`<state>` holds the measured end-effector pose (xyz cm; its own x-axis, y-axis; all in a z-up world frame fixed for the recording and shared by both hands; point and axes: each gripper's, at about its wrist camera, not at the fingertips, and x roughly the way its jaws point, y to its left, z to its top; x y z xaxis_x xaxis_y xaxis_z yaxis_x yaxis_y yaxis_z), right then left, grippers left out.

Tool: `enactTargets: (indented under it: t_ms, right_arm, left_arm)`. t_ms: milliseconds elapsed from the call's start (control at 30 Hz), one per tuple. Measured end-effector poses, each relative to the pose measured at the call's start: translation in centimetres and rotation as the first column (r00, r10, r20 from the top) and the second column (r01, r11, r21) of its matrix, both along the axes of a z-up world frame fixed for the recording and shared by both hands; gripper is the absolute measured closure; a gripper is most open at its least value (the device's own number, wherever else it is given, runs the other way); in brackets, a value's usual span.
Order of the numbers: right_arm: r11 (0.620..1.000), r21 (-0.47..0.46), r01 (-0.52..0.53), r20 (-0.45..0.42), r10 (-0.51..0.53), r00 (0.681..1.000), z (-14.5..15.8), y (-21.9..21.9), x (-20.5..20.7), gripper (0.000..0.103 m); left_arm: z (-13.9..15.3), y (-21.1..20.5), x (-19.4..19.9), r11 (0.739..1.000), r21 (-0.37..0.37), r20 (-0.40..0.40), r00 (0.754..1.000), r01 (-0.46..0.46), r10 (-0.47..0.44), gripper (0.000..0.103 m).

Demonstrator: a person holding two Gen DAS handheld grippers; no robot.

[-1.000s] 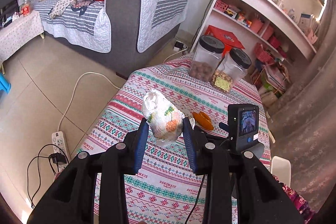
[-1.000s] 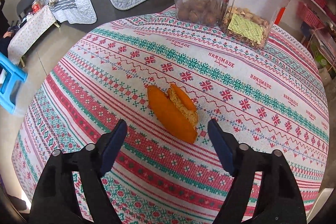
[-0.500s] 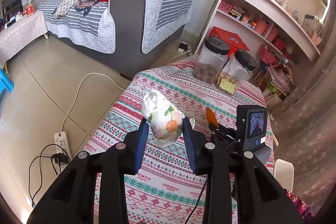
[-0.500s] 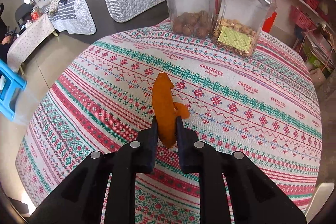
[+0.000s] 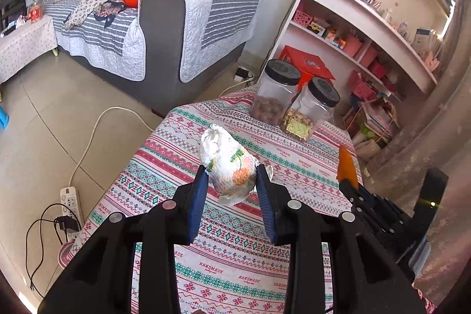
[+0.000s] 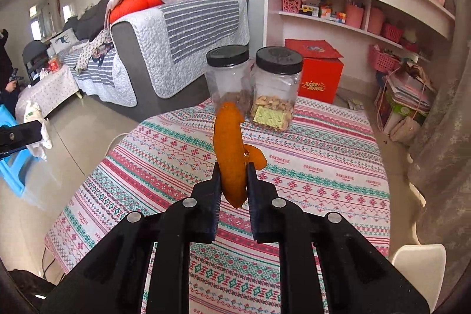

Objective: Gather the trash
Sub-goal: 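Carry the tissue and orange peel to the white bin and release both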

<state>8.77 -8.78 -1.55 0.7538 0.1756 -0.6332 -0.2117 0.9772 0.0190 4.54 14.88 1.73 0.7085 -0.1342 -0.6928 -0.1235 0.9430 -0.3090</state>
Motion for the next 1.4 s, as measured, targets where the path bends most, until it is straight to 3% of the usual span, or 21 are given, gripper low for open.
enactTargets:
  t_ms: [367,667,867,1000,1133,1200,1267,1367,1400]
  right_arm:
    - [0.985,0.067,0.157,0.086,-0.162,0.983,3.6,-9.1,-4.9,0.088]
    - [0.936,0.119,0.333,0.119,-0.346,0.931,3.5,-17.2,-9.1,0.087]
    - [0.870,0.149,0.471,0.125,-0.489,0.863,2.5,-22.8,-12.1,0.087]
    - [0.792,0.171,0.586,0.084,-0.605,0.792,1.2,-26.8,-13.4,0.087]
    - [0.724,0.124,0.679,0.024,-0.686,0.727,-1.0,-29.9,-13.7,0.086]
    - [0.706,0.087,0.703,-0.008,-0.706,0.709,-2.1,-30.8,-13.5,0.082]
    - [0.698,0.078,0.711,-0.040,-0.711,0.702,-2.8,-31.3,-13.5,0.069]
    - [0.687,0.057,0.724,-0.031,-0.724,0.689,-2.9,-31.4,-13.9,0.027]
    - [0.672,0.050,0.739,-0.011,-0.740,0.673,-2.8,-31.3,-14.2,0.018]
  left_arm:
    - [0.7,-5.3,0.6,0.994,-0.052,0.053,0.995,0.091,-0.088,0.069]
    - [0.4,-11.0,1.2,0.983,-0.071,0.059,0.984,0.172,-0.168,0.069]
    - [0.4,-15.7,1.4,0.967,-0.049,0.068,0.967,0.249,-0.246,0.069]
    - [-0.1,-18.6,1.3,0.956,-0.020,0.058,0.955,0.294,-0.292,0.069]
    - [-0.8,-21.1,1.5,0.943,-0.017,0.035,0.943,0.333,-0.332,0.069]
    - [-1.1,-22.4,1.3,0.936,-0.011,0.027,0.935,0.353,-0.352,0.069]
    - [-1.1,-23.8,1.2,0.927,-0.002,0.025,0.926,0.376,-0.376,0.069]
    - [-1.2,-26.0,1.1,0.910,0.001,0.020,0.910,0.415,-0.414,0.069]
    - [-1.2,-26.7,1.1,0.903,0.002,0.018,0.903,0.429,-0.429,0.069]
